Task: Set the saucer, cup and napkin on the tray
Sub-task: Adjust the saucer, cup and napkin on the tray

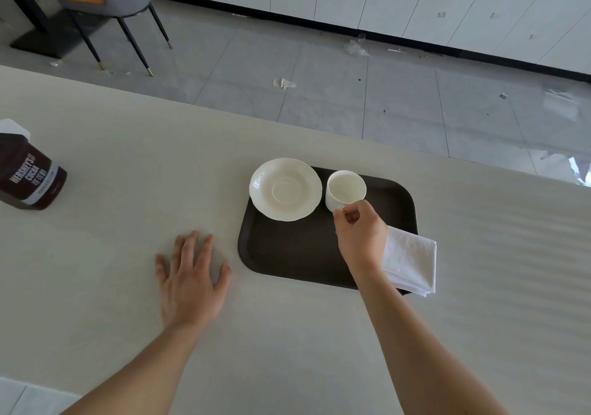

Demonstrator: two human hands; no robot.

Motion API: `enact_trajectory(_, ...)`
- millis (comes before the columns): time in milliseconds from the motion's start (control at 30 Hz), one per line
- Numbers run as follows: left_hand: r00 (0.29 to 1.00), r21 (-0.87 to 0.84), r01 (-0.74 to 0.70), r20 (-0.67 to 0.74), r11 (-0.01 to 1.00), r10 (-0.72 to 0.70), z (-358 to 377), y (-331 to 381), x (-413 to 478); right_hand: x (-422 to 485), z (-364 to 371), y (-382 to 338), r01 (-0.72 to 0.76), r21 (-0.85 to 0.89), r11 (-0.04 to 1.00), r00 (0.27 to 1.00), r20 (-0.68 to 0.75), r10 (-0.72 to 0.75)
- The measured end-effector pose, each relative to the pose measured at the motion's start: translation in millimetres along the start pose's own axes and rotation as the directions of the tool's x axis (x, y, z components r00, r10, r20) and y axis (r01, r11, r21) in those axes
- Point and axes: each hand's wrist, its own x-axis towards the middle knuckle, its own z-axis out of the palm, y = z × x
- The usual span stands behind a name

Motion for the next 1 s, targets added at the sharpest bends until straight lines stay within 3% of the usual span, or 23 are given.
enact_trajectory(1000,0.999,-0.008,0.014,0.030,1.000,-0.014,-6.4,3.7,-1.4,-8.4,-13.9,8.0,0.083,-0.035,0.996,0.995,0.049,-0.081)
